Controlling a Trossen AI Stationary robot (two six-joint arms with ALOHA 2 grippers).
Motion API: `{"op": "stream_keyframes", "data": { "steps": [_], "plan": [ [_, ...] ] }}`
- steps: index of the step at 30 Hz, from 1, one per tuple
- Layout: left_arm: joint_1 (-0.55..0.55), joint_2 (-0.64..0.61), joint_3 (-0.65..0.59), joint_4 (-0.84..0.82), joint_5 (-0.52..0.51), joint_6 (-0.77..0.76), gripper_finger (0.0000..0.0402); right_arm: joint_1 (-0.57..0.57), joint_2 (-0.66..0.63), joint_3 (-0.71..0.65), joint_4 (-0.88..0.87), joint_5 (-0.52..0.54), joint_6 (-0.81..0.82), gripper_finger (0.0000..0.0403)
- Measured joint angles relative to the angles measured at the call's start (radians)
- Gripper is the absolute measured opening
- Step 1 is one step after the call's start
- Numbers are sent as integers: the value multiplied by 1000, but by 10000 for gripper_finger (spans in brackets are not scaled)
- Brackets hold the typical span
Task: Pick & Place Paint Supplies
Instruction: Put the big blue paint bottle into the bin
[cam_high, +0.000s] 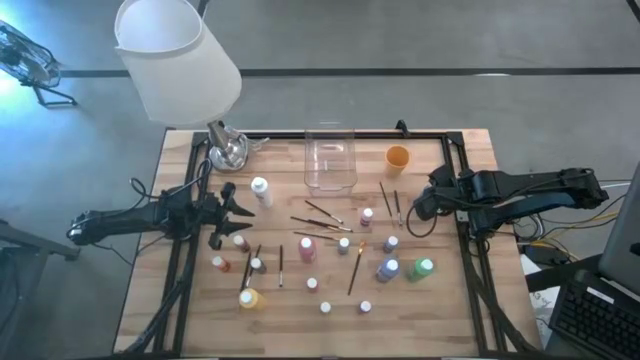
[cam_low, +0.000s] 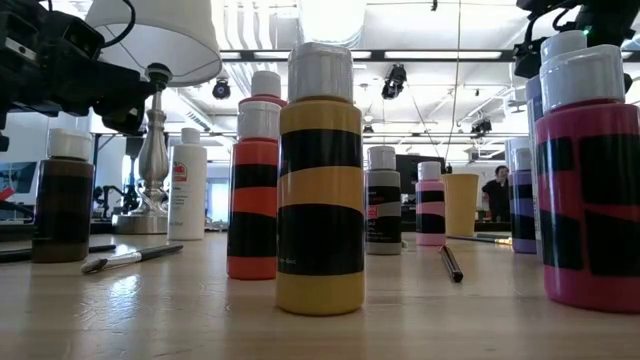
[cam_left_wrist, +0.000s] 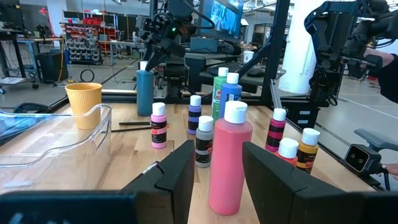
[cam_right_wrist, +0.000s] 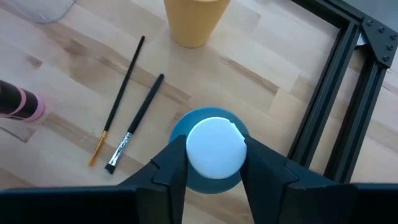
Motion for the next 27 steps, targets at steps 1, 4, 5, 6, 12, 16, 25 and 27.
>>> {"op": "stream_keyframes", "data": {
  "steps": [1, 4, 5, 6, 12, 16, 25, 27],
  "plan": [
    [0, 0, 0, 0, 0, 0, 140, 0, 0, 0, 0, 0, 0, 121],
    [0, 0, 0, 0, 0, 0, 140, 0, 0, 0, -1, -3, 0, 133],
    [0, 0, 0, 0, 0, 0, 140, 0, 0, 0, 0, -3, 0, 134],
    [0, 0, 0, 0, 0, 0, 140, 0, 0, 0, 0, -3, 0, 134],
    [0, 0, 0, 0, 0, 0, 140, 0, 1, 6, 2, -7, -5, 115],
    [0, 0, 0, 0, 0, 0, 140, 1, 1, 20, 3, -13, -6, 120],
    [0, 0, 0, 0, 0, 0, 140, 0, 1, 48, 4, -7, -18, 117],
    [0, 0, 0, 0, 0, 0, 140, 0, 1, 66, 8, -5, -23, 115]
  ]
}}
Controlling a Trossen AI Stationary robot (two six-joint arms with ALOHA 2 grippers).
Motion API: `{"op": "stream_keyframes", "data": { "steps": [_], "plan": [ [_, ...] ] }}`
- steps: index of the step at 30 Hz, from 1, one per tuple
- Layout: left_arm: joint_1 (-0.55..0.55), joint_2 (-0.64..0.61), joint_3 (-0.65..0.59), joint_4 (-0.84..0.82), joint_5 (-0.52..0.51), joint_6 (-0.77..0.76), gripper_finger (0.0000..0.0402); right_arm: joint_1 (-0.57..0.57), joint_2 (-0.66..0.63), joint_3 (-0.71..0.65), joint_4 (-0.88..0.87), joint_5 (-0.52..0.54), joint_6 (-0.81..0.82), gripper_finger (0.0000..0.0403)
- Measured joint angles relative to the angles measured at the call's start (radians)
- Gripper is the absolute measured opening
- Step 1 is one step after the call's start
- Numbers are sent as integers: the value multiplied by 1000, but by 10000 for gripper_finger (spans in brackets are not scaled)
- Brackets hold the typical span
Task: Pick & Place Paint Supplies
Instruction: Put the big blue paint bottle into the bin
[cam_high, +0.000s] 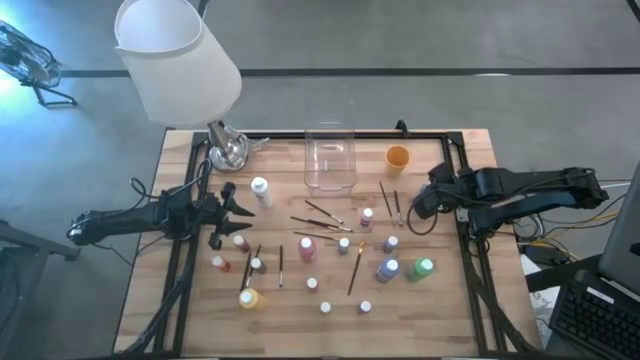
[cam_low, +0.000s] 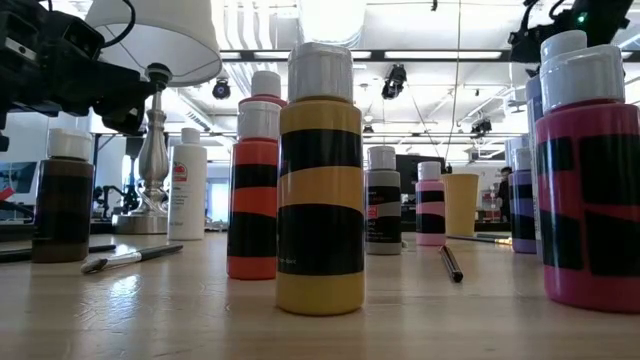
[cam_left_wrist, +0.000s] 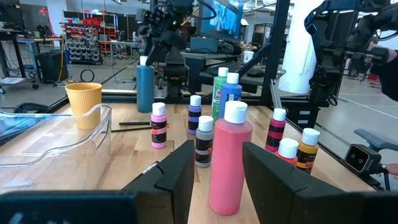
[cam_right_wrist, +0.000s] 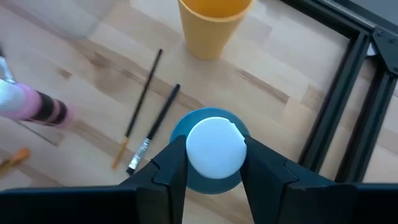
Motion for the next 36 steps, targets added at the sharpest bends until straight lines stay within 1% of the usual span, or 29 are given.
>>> {"op": "stream_keyframes", "data": {
  "steps": [3, 6, 9, 13, 18, 22, 27, 32, 36],
  "plan": [
    [0, 0, 0, 0, 0, 0, 140, 0, 0, 33, 12, 3, -18, 117],
    [0, 0, 0, 0, 0, 0, 140, 0, 1, 68, 35, 8, -36, 127],
    [0, 0, 0, 0, 0, 0, 140, 0, 3, 101, 78, 27, -70, 127],
    [0, 0, 0, 0, 0, 0, 140, -10, 12, 139, 180, 31, -155, 115],
    [0, 0, 0, 0, 0, 0, 140, -44, 54, 210, 276, 28, -270, 120],
    [0, 0, 0, 0, 0, 0, 140, -87, 117, 300, 278, 24, -338, 126],
    [0, 0, 0, 0, 0, 0, 140, -138, 224, 422, 283, 20, -437, 115],
    [0, 0, 0, 0, 0, 0, 140, -202, 349, 539, 284, -30, -528, 121],
    [0, 0, 0, 0, 0, 0, 140, -257, 442, 615, 289, -37, -577, 124]
  ]
}}
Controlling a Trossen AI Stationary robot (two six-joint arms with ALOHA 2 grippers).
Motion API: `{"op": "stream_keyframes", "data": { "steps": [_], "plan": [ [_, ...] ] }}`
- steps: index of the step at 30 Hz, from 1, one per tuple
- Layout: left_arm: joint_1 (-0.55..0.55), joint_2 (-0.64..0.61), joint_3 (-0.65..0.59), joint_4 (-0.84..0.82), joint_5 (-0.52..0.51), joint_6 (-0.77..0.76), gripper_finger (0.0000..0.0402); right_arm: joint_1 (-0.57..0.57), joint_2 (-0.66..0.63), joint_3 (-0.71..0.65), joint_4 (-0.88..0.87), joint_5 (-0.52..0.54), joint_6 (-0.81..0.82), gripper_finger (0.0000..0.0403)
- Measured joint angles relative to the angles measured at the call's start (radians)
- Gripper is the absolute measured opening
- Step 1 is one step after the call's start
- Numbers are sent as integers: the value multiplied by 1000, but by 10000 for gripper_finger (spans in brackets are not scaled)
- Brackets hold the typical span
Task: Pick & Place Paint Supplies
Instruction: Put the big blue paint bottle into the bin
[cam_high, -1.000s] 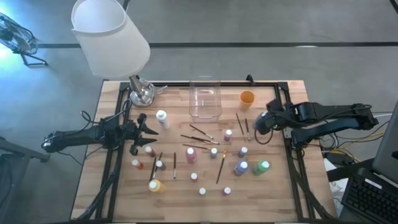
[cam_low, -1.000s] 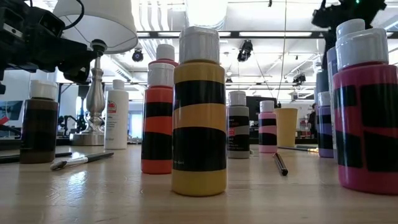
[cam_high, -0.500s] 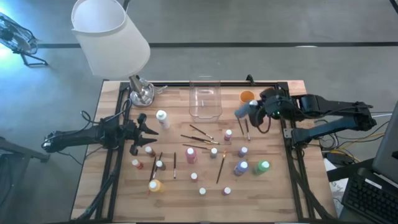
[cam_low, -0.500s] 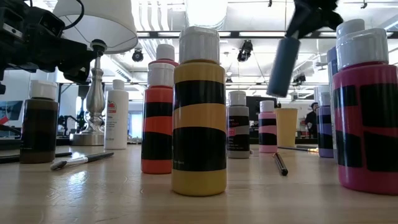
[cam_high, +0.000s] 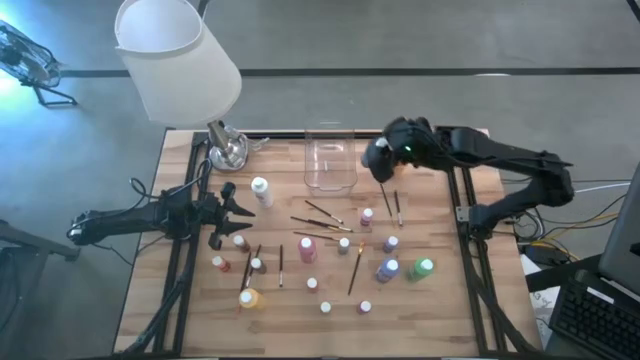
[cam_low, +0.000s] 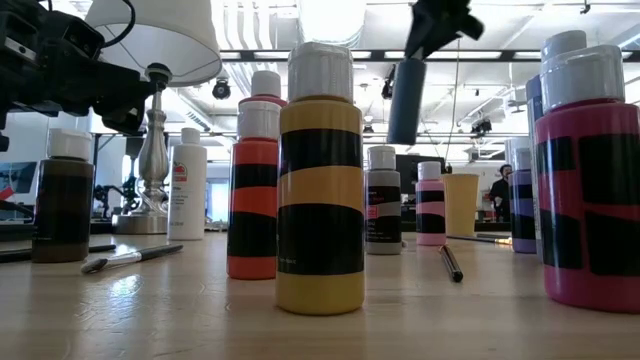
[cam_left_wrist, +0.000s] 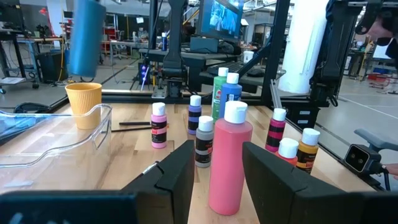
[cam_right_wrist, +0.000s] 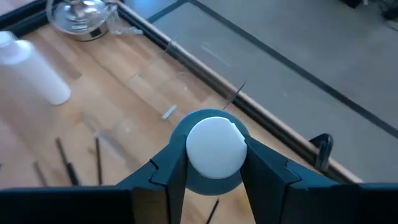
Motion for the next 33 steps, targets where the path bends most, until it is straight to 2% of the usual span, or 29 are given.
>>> {"op": "stream_keyframes", "data": {
  "steps": [4, 10, 17, 22, 27, 33],
  "plan": [
    [0, 0, 0, 0, 0, 0, 140, -60, 83, 61, 4, -3, -51, 114],
    [0, 0, 0, 0, 0, 0, 140, -142, 178, 125, 42, -119, -82, 126],
    [0, 0, 0, 0, 0, 0, 140, -194, 278, 200, 103, -161, -176, 115],
    [0, 0, 0, 0, 0, 0, 140, -237, 351, 267, 116, -189, -212, 120],
    [0, 0, 0, 0, 0, 0, 140, -279, 416, 309, 145, -278, -235, 129],
    [0, 0, 0, 0, 0, 0, 140, -310, 464, 321, 145, -284, -268, 114]
  ]
}}
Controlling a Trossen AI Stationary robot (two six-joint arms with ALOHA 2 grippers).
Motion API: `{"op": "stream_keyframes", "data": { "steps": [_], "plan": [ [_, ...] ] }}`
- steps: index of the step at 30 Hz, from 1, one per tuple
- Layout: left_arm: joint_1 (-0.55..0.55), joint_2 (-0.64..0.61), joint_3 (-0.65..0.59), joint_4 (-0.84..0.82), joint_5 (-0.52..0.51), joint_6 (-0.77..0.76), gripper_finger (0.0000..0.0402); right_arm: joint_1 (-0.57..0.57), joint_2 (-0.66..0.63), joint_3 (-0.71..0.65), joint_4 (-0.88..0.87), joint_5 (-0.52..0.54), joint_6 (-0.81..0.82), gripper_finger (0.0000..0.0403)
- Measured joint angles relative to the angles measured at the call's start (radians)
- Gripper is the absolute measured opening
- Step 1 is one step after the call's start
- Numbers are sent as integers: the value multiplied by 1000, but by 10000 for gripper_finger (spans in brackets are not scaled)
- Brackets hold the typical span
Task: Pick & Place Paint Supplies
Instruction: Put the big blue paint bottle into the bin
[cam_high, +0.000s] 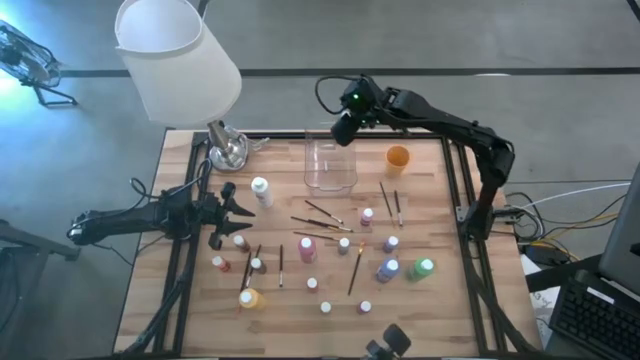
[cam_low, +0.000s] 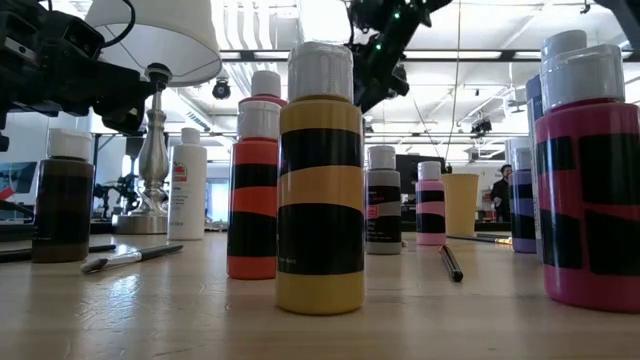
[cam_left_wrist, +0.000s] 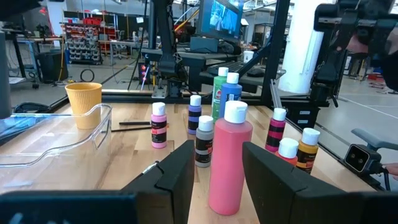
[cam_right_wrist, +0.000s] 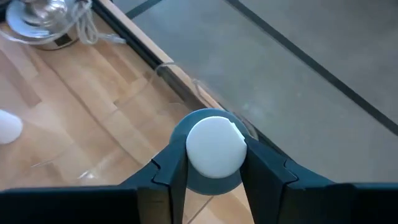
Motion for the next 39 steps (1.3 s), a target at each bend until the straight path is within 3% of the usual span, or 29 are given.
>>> {"op": "stream_keyframes", "data": {
  "steps": [7, 15, 21, 30, 39],
  "plan": [
    [0, 0, 0, 0, 0, 0, 140, -32, 42, -5, 7, -16, -27, 134],
    [0, 0, 0, 0, 0, 0, 140, -43, 53, -40, 106, -31, -74, 114],
    [0, 0, 0, 0, 0, 0, 140, -56, 76, -49, 106, -72, -80, 135],
    [0, 0, 0, 0, 0, 0, 140, -60, 172, -53, 128, -70, -116, 115],
    [0, 0, 0, 0, 0, 0, 140, -66, 202, -50, 140, -70, -114, 139]
  ]
}}
